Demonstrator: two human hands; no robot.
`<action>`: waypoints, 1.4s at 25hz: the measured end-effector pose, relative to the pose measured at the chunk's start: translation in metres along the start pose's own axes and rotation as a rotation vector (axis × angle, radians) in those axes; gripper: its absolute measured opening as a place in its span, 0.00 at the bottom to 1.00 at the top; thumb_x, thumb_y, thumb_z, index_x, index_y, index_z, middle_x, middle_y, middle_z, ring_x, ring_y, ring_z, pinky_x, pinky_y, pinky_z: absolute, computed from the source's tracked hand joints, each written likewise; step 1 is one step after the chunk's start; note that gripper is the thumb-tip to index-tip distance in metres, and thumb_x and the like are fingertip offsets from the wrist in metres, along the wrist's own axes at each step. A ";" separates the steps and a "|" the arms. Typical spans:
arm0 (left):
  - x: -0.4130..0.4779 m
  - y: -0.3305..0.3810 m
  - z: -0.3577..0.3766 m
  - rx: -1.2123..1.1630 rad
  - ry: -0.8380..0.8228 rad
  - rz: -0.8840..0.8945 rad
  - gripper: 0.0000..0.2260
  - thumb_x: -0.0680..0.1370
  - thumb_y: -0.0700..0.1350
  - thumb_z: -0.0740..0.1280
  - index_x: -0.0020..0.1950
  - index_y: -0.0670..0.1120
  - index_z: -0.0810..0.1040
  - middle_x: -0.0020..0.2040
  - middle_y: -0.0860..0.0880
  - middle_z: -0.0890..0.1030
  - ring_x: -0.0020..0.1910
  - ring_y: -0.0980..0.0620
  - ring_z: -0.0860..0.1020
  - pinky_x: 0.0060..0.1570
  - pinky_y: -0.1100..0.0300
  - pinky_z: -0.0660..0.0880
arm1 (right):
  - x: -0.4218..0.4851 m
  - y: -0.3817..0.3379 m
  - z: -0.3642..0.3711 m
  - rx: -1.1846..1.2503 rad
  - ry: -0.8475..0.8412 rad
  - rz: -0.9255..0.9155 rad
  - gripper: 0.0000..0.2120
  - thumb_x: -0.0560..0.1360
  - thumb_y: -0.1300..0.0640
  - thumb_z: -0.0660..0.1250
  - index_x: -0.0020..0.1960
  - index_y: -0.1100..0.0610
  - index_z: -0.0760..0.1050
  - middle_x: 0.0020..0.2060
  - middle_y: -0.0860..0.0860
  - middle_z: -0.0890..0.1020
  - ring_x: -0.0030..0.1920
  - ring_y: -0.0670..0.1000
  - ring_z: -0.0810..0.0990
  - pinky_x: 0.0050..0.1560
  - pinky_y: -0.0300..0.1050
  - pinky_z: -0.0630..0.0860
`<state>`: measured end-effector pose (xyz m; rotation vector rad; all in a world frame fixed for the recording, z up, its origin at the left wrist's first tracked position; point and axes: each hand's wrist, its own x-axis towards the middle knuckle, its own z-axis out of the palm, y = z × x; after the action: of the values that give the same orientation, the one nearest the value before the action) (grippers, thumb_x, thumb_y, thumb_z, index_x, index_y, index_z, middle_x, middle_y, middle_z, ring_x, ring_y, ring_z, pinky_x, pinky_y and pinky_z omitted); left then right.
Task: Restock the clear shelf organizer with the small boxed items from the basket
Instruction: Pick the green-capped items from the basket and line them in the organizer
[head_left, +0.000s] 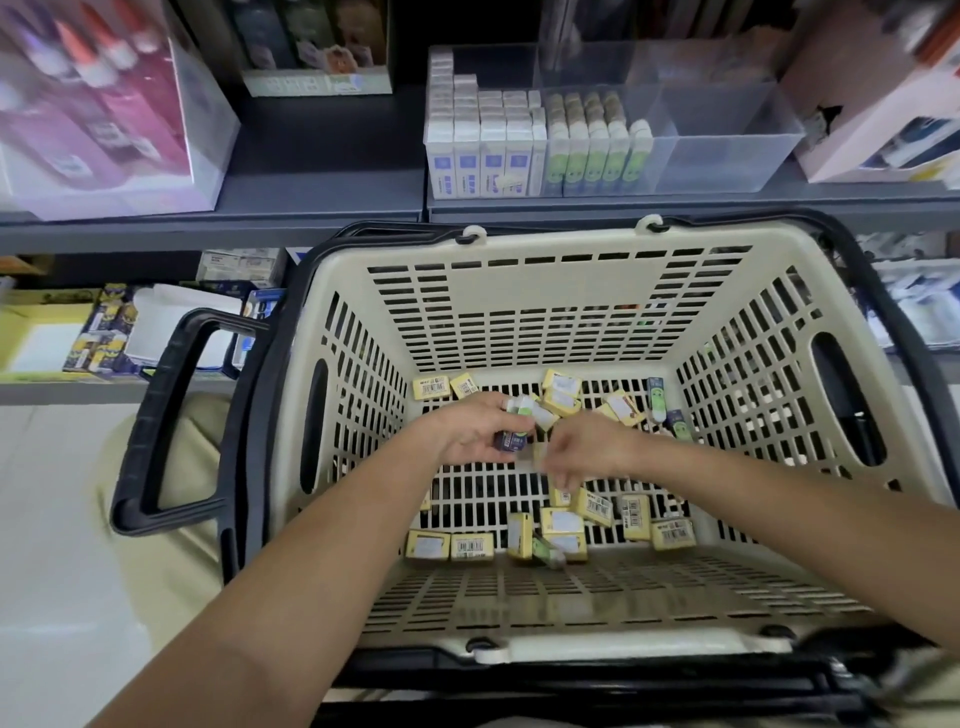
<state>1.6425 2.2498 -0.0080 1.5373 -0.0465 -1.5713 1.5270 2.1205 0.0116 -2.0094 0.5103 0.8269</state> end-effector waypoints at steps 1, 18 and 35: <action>0.000 -0.001 -0.001 0.019 0.021 -0.012 0.09 0.74 0.38 0.70 0.52 0.43 0.74 0.51 0.43 0.80 0.50 0.48 0.79 0.50 0.55 0.78 | -0.003 0.003 0.011 -0.175 -0.120 0.008 0.13 0.74 0.47 0.66 0.38 0.55 0.78 0.31 0.46 0.81 0.30 0.41 0.79 0.35 0.34 0.72; -0.005 0.001 0.013 0.115 -0.148 0.006 0.12 0.72 0.52 0.70 0.50 0.48 0.73 0.49 0.49 0.78 0.42 0.53 0.76 0.38 0.60 0.73 | -0.016 -0.003 -0.030 0.093 0.014 -0.066 0.03 0.73 0.62 0.68 0.45 0.57 0.75 0.33 0.51 0.81 0.28 0.44 0.74 0.30 0.36 0.68; 0.010 0.003 0.014 -0.084 0.009 0.077 0.12 0.70 0.45 0.74 0.49 0.50 0.74 0.44 0.49 0.79 0.38 0.53 0.76 0.34 0.60 0.73 | 0.008 0.081 -0.054 -0.359 0.450 0.220 0.17 0.78 0.60 0.59 0.65 0.51 0.69 0.49 0.53 0.78 0.29 0.48 0.75 0.27 0.40 0.71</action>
<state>1.6343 2.2345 -0.0105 1.4604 -0.0331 -1.4875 1.5015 2.0317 -0.0194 -2.5233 0.9018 0.6220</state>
